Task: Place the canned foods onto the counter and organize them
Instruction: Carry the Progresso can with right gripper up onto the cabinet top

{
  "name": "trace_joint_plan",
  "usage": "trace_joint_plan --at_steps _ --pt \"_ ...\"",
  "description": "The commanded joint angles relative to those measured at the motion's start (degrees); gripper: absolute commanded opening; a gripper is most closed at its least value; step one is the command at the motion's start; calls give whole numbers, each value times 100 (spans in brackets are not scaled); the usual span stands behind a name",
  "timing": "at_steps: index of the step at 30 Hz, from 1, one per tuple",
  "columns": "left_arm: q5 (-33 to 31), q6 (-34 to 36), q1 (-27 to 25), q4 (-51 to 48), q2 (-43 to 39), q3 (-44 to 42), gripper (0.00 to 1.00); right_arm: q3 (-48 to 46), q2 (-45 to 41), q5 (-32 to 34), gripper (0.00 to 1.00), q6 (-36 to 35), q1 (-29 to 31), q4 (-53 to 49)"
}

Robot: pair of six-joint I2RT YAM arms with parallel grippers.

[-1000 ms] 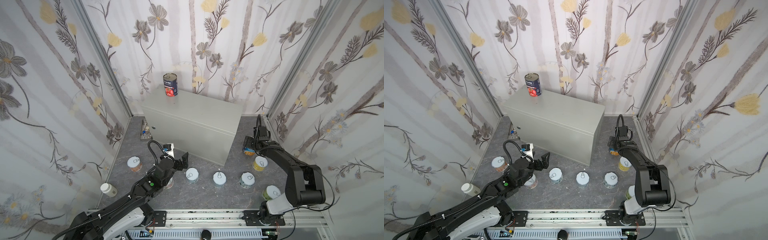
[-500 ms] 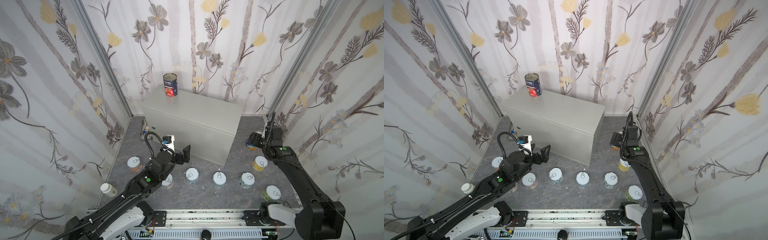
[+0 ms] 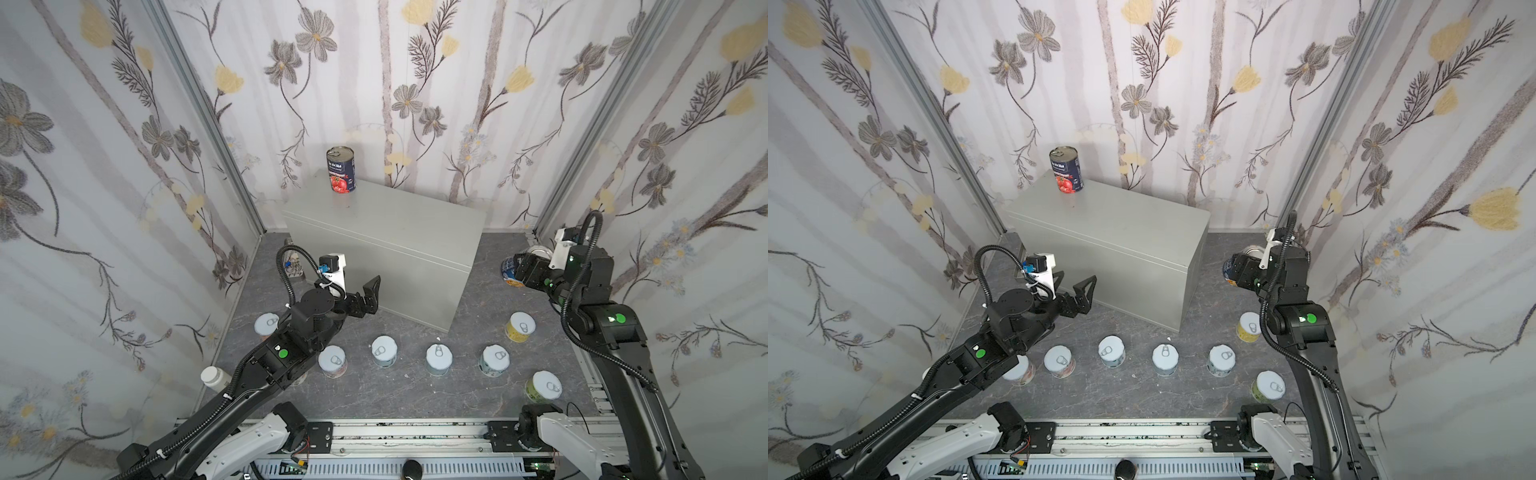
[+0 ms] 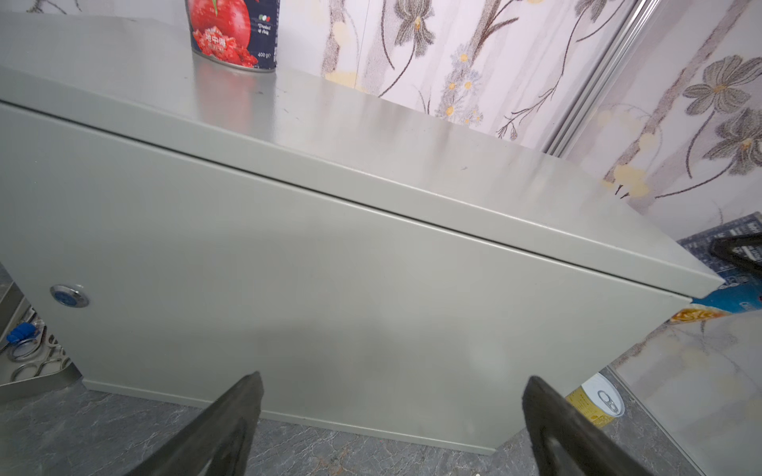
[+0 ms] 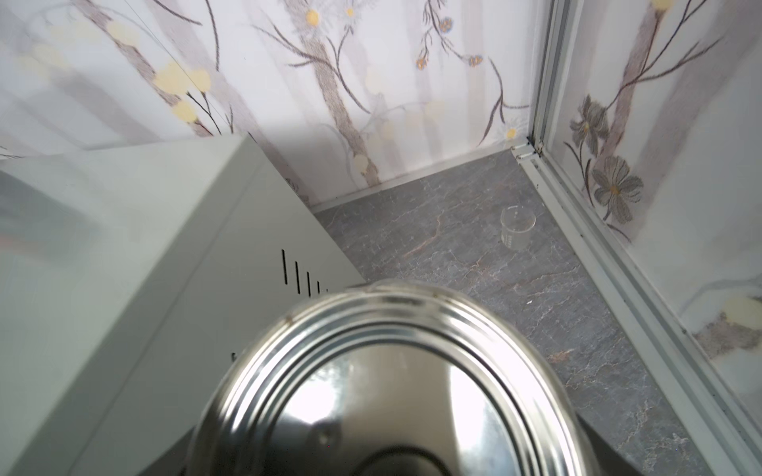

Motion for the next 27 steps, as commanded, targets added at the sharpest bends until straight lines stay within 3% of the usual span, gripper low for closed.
trace_joint_plan --at_steps 1,9,19,27 --pt "-88 136 -2 -187 11 216 100 605 -21 -45 41 -241 63 4" --pt "-79 258 -3 -375 196 644 100 2516 438 -265 41 -617 379 -1017" --pt "-62 432 -8 -419 336 790 100 5003 1713 -198 39 -986 1494 -2112" --pt "6 525 -1 -419 480 998 100 5882 2520 -32 38 -1144 2206 -2178"
